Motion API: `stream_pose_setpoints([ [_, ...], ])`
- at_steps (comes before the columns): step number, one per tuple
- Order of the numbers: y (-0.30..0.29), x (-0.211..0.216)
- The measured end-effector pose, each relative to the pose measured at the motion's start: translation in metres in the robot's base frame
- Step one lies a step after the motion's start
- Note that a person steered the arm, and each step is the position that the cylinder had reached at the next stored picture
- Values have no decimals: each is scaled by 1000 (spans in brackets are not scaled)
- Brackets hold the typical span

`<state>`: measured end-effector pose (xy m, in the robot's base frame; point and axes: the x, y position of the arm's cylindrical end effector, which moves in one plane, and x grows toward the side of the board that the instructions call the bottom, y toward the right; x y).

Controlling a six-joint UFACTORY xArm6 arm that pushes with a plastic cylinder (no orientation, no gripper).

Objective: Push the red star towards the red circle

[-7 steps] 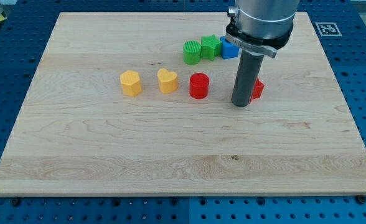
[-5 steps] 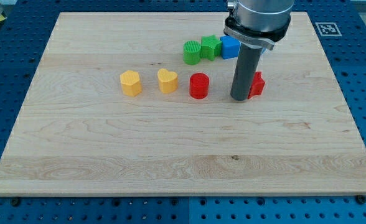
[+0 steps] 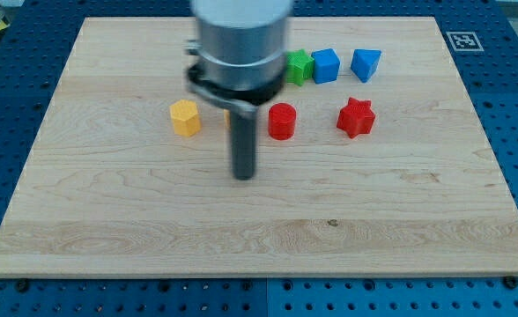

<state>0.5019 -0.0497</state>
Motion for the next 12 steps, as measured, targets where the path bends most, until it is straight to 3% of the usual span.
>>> stream_pose_setpoints([
  [1, -84, -24],
  [2, -158, -81],
  [3, -168, -146],
  [5, -45, -138],
  [9, 26, -106],
  [10, 39, -117],
  [12, 126, -121],
])
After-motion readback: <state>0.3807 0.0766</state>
